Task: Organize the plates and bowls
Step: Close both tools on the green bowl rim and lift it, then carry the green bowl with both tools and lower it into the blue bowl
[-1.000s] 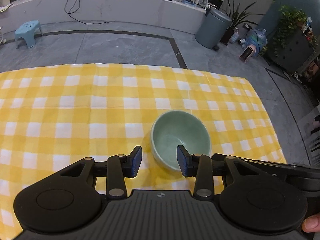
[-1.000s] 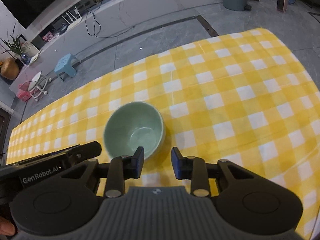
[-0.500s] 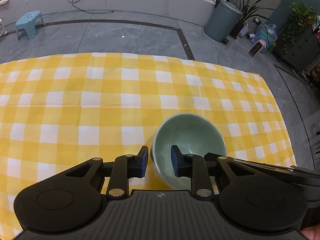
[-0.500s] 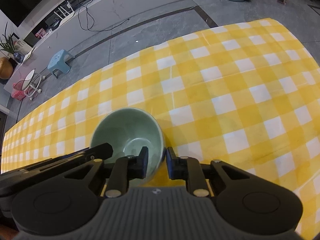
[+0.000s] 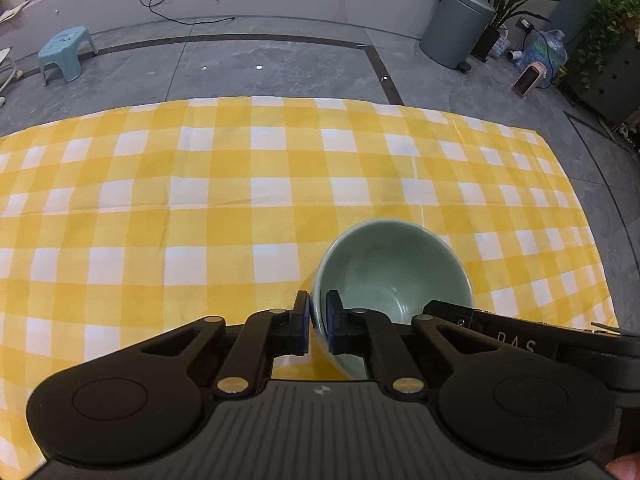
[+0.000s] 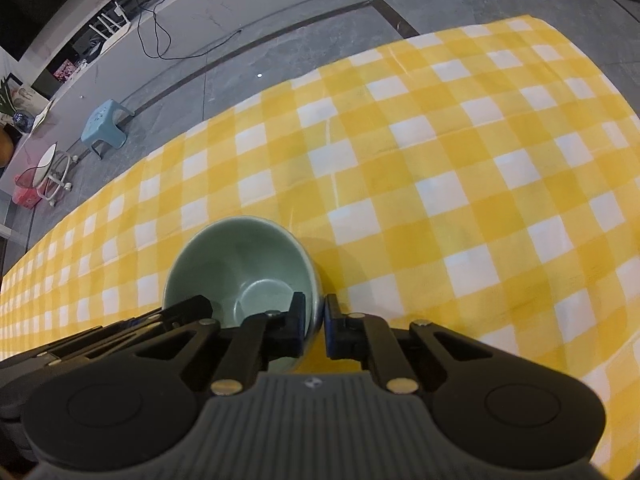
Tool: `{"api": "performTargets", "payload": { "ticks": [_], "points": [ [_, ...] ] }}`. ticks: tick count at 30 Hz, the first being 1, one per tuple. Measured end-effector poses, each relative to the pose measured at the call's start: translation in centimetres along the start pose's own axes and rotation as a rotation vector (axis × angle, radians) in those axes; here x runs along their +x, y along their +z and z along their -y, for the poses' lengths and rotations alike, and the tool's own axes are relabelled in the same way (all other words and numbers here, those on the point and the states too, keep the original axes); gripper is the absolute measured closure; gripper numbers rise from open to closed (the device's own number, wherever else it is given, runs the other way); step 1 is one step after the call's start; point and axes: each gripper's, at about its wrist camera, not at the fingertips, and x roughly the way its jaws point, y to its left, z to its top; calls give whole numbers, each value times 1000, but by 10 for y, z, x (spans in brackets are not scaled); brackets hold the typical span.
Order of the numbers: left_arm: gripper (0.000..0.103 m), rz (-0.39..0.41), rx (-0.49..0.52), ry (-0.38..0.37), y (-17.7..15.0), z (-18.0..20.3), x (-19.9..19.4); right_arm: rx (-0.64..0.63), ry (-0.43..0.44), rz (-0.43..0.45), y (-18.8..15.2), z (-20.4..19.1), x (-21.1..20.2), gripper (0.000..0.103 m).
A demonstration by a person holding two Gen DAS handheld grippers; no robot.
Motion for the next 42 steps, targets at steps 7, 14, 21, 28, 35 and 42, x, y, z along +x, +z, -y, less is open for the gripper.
{"api": "performTargets", "payload": {
  "ticks": [7, 14, 21, 28, 35, 42],
  "points": [
    [96, 12, 6, 1, -8, -1, -27, -7, 26, -4, -11, -5, -23, 96],
    [96, 13, 14, 4, -30, 8, -76, -38, 46, -6, -37, -15, -73, 96],
    [96, -17, -9, 26, -70, 22, -133, -51, 87, -30, -86, -16, -131, 96],
    [95, -39, -13, 12, -119, 33, -184, -108, 92, -46, -145, -14, -188, 96],
    [95, -92, -31, -11, -159, 32, -193, -149, 80, -78, -197, -8, -206, 96],
    [95, -147, -43, -13, -180, 29, -171, -169, 72, -123, -220, 0, -183, 96]
  ]
}}
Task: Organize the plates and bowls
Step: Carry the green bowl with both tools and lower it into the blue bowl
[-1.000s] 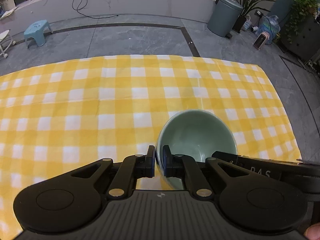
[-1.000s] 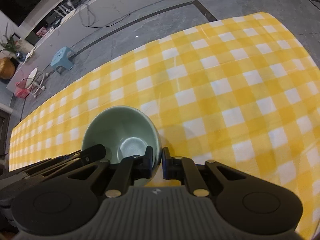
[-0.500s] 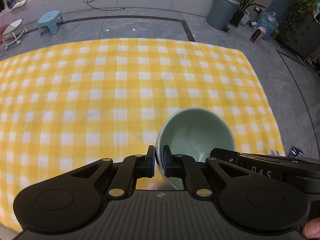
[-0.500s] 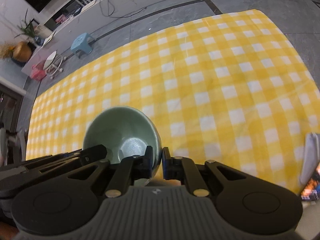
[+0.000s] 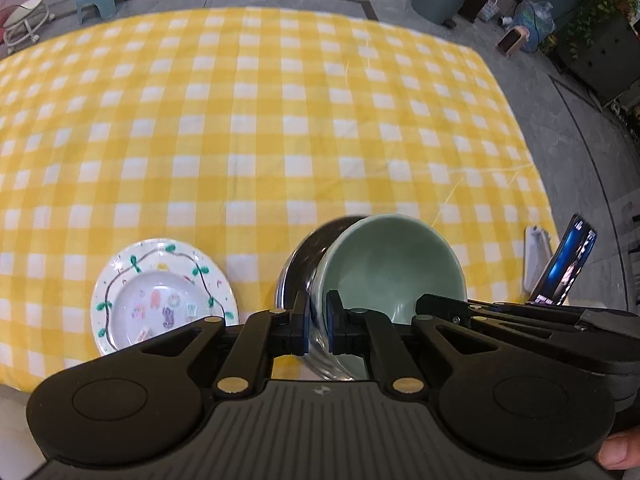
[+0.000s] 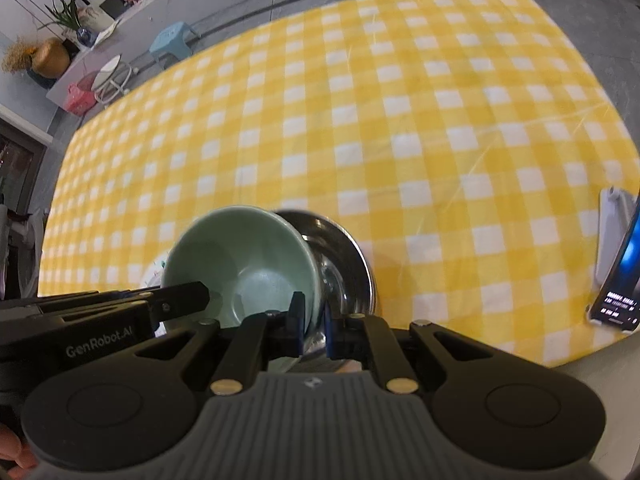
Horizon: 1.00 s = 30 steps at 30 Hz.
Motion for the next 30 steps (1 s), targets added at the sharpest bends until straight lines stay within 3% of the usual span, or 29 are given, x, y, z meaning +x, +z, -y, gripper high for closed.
{"api": "performTargets", "payload": {
  "ticks": [17, 30],
  "points": [
    [95, -36, 111, 40, -3, 3, 32, -58, -59, -43, 7, 5, 32, 98],
    [95, -60, 171, 82, 1, 8, 38, -91, -83, -39, 11, -3, 30, 95]
  ]
}}
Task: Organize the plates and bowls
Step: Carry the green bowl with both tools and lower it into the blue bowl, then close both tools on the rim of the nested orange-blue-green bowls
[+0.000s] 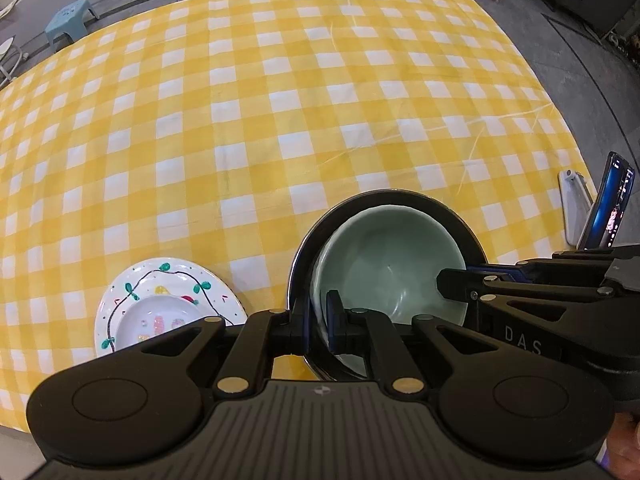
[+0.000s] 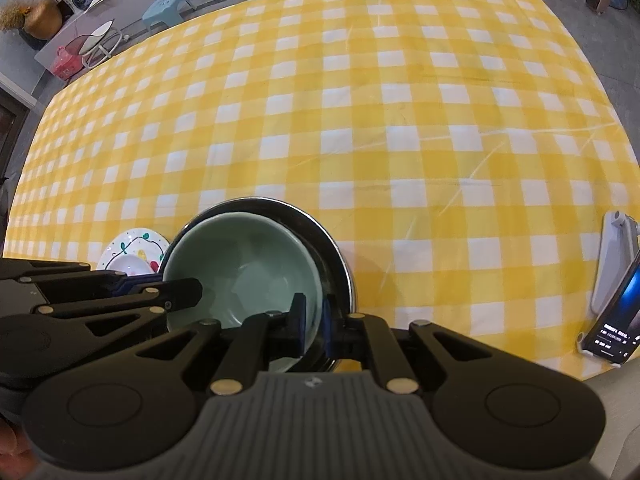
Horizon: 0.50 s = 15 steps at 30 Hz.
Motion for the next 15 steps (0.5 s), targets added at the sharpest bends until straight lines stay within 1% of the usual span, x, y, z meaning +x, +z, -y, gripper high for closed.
{"api": "performTargets", "payload": {
  "ticks": [7, 11, 15],
  "points": [
    [94, -6, 2, -3, 0, 0, 0, -8, 11, 6, -3, -1, -3, 88],
    [85, -8, 2, -12, 1, 0, -3, -13, 14, 8, -3, -1, -4, 86],
    [83, -7, 0, -20, 1, -1, -8, -16, 22, 23, -2, -1, -9, 84]
  ]
}}
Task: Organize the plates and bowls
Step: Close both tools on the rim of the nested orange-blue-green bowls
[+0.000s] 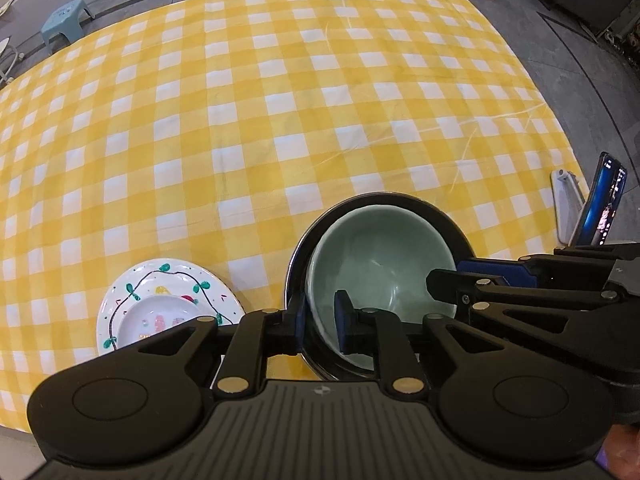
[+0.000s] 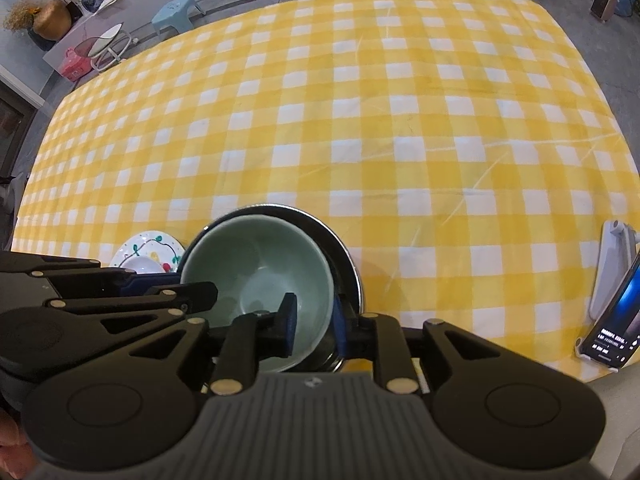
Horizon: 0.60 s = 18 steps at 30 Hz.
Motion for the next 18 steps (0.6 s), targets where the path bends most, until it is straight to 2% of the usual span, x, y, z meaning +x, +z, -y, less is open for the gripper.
{"api": "performTargets", "payload": {
  "ticks": [7, 12, 18],
  "points": [
    [74, 26, 3, -24, 0, -3, -17, -28, 5, 54, -4, -1, -16, 74],
    [62, 125, 71, -13, -6, -3, -41, -40, 19, 120, -8, 3, -31, 62],
    [46, 273, 9, -78, -27, -21, -54, 16, 48, 223, -24, 20, -36, 42]
  ]
}}
